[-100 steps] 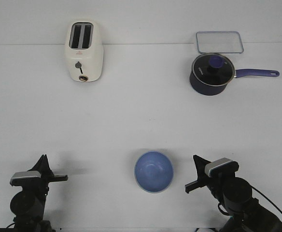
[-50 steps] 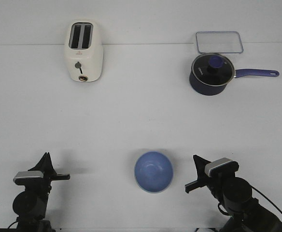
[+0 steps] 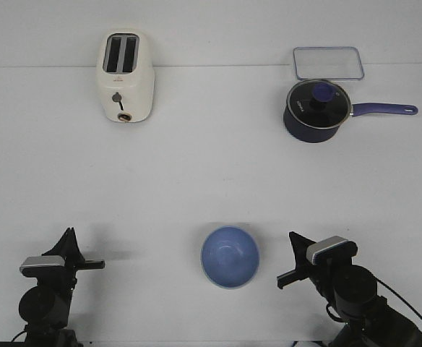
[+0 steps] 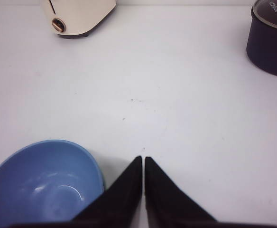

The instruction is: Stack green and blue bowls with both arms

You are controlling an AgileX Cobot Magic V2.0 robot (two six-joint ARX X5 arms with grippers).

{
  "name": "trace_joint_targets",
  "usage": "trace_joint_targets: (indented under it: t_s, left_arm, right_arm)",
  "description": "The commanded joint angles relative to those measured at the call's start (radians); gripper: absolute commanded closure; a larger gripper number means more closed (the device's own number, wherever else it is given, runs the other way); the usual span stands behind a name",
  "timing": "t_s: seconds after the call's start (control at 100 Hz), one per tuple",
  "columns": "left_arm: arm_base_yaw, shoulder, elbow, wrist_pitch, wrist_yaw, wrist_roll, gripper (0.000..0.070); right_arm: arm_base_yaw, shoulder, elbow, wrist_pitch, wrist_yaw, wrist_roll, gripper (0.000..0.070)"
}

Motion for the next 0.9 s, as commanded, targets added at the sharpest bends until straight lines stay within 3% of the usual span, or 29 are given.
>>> trace_joint_targets:
  t_s: [0.0,0.08,0.14,0.22,0.41,0.52,0.75,0.89]
  left_arm:
    - [0.001,-0.002,-0.02,0.015,0.002,0.002,0.0685]
    - [0.001,-0.002,-0.02,0.016,0.002,0.002,0.0685]
    - [0.001,-0.002,-0.02,0.015,0.002,0.002,0.0685]
    - [0.001,-0.001,-0.02,0.016,0.002,0.002,0.0685]
    - [0.001,-0.001,-0.02,0.016,0.002,0.002,0.0685]
    - [0.001,-0.001,-0.02,0.016,0.002,0.002,0.0685]
    - [0.001,-0.001,-0.02,0.016,0.002,0.002,0.0685]
    - [0.0,-0.001,-0.02,0.017,0.002,0.002,0.0685]
  right_arm:
    - [0.007,-0.001,0.006,0.01,0.0,-0.005,0.069]
    - [0.004,-0.006,0.005,0.008,0.008,-0.04,0.069]
    - [-0.022,-0.028,0.005,0.008,0.053,-0.147,0.069]
    - [-0.121,-0.068,-0.021,0.038,0.042,-0.218,0.069]
    - [-0.544,-0.269,-0.258,0.268,-0.163,-0.269,0.069]
    - [-0.694,-0.372,-0.389,0.334,-0.236,-0.277,0.069]
    - [-0.752,-0.443,-0.556,0.42,-0.237,-0.3,0.069]
    - [-0.752,-0.443,-0.56,0.391,-0.237,-0.312,0.069]
